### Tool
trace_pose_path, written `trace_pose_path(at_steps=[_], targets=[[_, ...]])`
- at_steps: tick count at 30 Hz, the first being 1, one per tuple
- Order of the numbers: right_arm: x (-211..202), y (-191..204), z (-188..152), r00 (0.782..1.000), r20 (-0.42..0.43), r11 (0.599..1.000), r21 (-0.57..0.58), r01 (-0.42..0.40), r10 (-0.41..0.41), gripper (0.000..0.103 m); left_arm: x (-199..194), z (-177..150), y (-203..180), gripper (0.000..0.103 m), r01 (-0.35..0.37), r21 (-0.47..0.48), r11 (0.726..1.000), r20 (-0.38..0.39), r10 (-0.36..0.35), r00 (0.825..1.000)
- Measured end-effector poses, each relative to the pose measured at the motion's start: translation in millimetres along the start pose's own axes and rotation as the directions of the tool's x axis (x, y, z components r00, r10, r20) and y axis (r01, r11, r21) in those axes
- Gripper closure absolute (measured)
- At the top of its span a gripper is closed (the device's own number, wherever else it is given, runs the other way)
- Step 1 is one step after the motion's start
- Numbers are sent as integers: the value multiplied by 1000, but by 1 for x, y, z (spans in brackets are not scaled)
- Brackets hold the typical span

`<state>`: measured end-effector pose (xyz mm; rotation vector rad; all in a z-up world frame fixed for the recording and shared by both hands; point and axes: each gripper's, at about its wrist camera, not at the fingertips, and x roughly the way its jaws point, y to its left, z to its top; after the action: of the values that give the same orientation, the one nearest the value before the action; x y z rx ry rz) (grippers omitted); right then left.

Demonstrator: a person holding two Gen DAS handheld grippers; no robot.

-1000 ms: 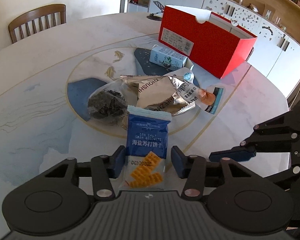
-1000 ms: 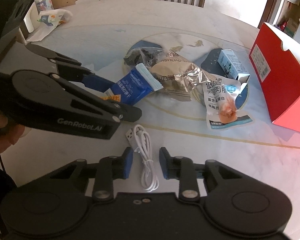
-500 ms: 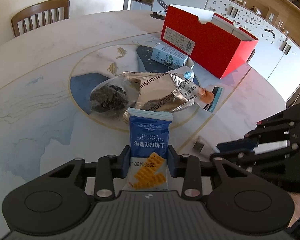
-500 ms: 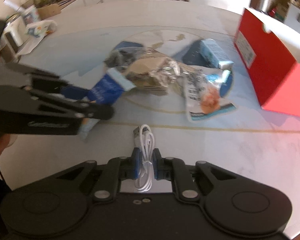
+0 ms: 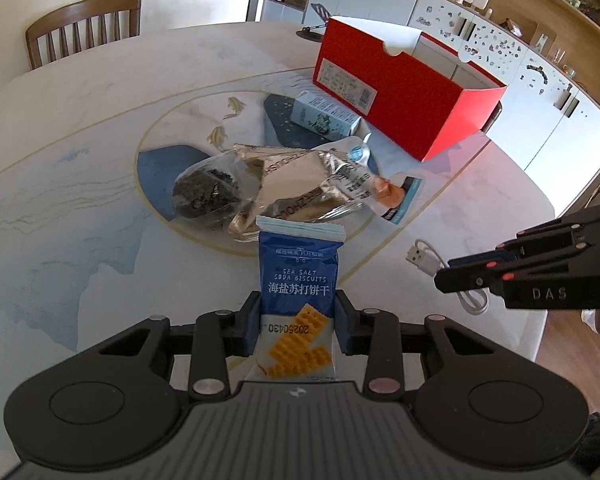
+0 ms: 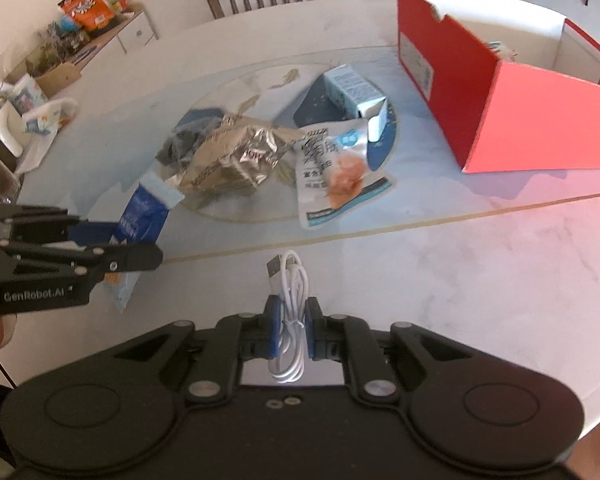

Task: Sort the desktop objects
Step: 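Carry the blue biscuit box and white USB cable into the red shoebox with both tools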

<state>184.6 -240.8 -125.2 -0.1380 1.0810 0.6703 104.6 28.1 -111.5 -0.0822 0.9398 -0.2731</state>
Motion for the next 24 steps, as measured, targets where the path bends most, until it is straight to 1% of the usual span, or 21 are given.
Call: trace_pose_path(at_steps=[11,24], targets=[[-38,-17,13,997,66,998,49,-35,31,92,-23,17,-27,68,41,-2,999,13,-41,999],[-72,-46,32,990,136,995,87,-47,35,92,-38,37,-50,68,58,19,998,33,-58,998]])
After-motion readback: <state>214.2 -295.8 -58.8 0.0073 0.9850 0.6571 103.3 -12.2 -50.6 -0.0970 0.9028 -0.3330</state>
